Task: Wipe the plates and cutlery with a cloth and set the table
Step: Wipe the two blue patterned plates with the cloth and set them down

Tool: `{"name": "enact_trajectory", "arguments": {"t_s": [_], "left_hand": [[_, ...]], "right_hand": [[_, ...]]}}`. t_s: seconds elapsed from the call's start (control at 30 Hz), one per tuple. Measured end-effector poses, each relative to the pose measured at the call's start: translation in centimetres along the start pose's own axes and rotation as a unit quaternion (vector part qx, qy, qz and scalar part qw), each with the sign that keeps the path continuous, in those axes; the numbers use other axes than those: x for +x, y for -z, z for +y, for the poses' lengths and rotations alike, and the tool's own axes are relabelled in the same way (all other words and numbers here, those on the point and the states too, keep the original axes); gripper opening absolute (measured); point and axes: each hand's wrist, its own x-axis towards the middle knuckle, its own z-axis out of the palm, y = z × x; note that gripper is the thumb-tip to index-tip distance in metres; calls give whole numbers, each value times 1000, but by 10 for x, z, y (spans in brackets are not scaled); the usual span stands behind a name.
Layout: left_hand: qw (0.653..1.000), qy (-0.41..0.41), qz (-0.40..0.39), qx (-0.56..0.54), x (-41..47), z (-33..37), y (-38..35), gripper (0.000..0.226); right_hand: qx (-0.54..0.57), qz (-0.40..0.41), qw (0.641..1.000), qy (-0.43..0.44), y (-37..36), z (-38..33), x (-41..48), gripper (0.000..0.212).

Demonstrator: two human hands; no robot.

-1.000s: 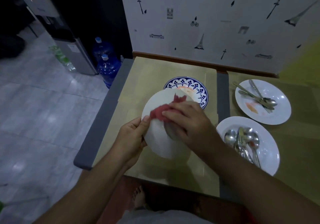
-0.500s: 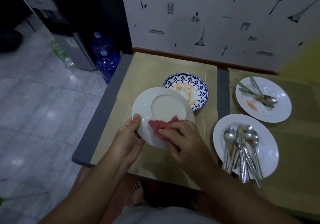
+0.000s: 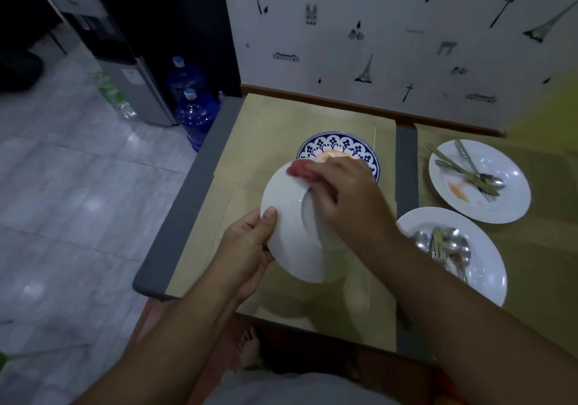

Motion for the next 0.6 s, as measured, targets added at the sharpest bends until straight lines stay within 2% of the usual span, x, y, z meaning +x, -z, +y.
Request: {"name": "enact_trajectory", "arguments": {"t_s": [0.1,0.23,0.3,0.37,0.43,0.53,0.6], "left_hand": [[999,-16,-14,42,-4,8,4,27],[984,-75,-37,160,-6,21,6,27],[958,-133,-53,250,-5,27,2,23],[904,-210,-54,368,-3,30,-2,20],[822,-301,-51,482,0,28,-4,21],[682,-419,-69,595,5,13,2,23],[622,-451,-72,636,8,2,11,31]], "right_hand": [[-24,-5,997,-73,9,27,-21,29],[-33,-34,996,-72,8,44,-46,30],[-21,-20,997,-68,10,42,-47,32],[-8,-6,997,-71,13,37,-47,34],[-8,2,998,-68,17,32,-47,36],[-4,16,998,-62,23,32,-50,36],[-4,26,998,-63,25,34,-56,35]]}}
